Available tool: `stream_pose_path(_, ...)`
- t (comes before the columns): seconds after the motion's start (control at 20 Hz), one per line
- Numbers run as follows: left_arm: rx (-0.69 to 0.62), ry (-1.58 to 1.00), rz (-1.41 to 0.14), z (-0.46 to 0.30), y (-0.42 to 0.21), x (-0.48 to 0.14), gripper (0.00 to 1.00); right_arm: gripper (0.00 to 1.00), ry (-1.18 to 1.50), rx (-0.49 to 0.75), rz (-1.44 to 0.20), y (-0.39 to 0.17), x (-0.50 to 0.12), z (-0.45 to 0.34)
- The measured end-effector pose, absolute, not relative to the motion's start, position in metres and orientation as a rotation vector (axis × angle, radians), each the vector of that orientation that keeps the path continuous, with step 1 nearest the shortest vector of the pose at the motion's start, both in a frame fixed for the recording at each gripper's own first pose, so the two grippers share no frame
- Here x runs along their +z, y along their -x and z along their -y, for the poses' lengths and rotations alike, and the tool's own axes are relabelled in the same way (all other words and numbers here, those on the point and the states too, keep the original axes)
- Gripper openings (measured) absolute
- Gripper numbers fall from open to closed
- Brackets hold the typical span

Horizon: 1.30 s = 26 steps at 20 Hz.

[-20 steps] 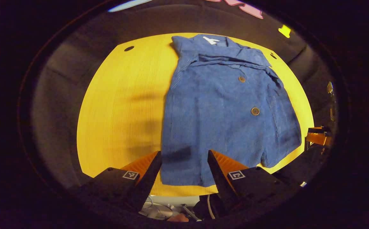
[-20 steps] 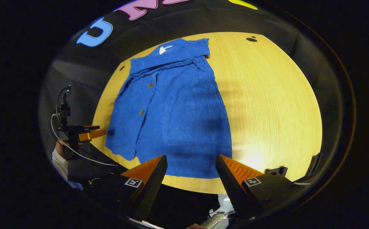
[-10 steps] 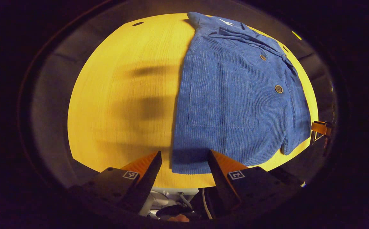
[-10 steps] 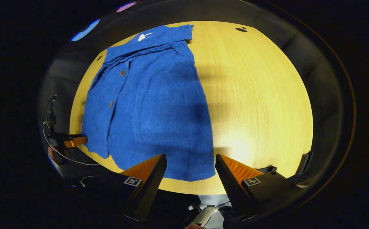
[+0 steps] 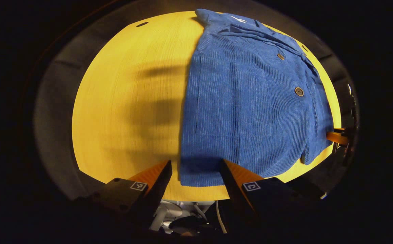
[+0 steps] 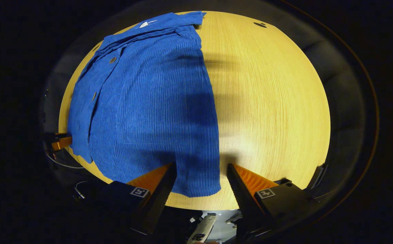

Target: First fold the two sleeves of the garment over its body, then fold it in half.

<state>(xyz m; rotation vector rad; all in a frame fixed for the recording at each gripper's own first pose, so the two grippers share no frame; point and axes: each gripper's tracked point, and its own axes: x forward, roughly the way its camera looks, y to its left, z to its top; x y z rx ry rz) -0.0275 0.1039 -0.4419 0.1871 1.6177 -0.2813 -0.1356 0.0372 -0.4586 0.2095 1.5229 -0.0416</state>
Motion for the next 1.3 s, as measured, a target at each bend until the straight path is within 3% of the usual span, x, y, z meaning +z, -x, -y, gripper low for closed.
stream_pose_path(0.05,-0.275,-0.178,-1.614,-0.102,0.028,-0.442,0.88,0.98,-0.214,-0.045,-1.527,0.137,-0.459,-0.038)
stream_pose_path(0.15,-0.265,-0.153,-1.612,-0.093,0.030,-0.441,0.77,0.89,-0.223,-0.032,-1.553,0.138,-0.459,-0.046)
stream_pose_path(0.35,-0.346,-0.261,-1.524,-0.071,0.030,-0.439,0.00,0.07,-0.298,-0.026,-1.514,0.132,-0.456,-0.064)
stream_pose_path(0.65,-0.431,-0.041,-1.466,-0.072,0.018,-0.411,0.00,0.06,-0.344,-0.035,-1.455,0.129,-0.435,-0.057)
stream_pose_path(1.05,-0.559,0.022,-1.168,-0.073,-0.051,-0.297,0.00,0.05,-0.298,-0.054,-1.119,0.055,-0.292,-0.043)
stream_pose_path(1.3,-0.559,0.050,-0.982,-0.077,-0.126,-0.227,0.00,0.05,-0.194,-0.082,-0.936,-0.015,-0.226,-0.024)
